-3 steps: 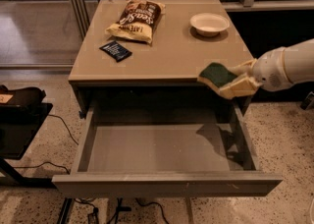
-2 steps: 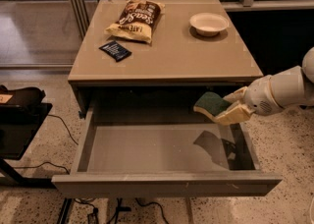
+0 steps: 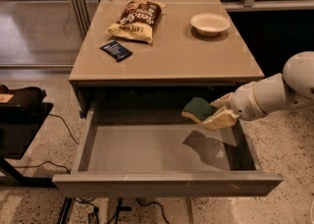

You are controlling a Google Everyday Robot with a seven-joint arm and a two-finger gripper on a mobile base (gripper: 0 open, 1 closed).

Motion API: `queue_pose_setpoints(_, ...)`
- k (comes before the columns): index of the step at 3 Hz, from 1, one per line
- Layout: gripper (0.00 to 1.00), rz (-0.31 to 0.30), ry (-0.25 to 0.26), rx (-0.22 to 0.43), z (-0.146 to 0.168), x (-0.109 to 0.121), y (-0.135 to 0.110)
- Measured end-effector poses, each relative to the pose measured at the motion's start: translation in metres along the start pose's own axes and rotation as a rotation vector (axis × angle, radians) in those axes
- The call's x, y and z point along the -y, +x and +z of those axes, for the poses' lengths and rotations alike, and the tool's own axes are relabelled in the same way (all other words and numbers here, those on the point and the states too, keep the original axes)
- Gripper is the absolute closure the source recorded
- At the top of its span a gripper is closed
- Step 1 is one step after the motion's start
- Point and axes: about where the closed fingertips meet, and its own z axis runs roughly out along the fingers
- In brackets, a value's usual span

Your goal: Place sponge into top drawer

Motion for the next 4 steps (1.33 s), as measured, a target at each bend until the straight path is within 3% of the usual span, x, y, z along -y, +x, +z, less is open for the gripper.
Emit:
queue_pose_setpoints(1,1.0,0.014,-0.048,0.037,0.042,-0.015,-0.005)
queue_pose_setpoints(2,1.0,0.032,-0.055,0.091,0.073,-0.022,-0.007)
queue_pose_setpoints(3,1.0,0.049,-0.028,0.126,0.098,-0.023,-0.009)
queue_pose_setpoints(4,1.0,0.061,0.013,0.115,0.121,-0.022,-0.002)
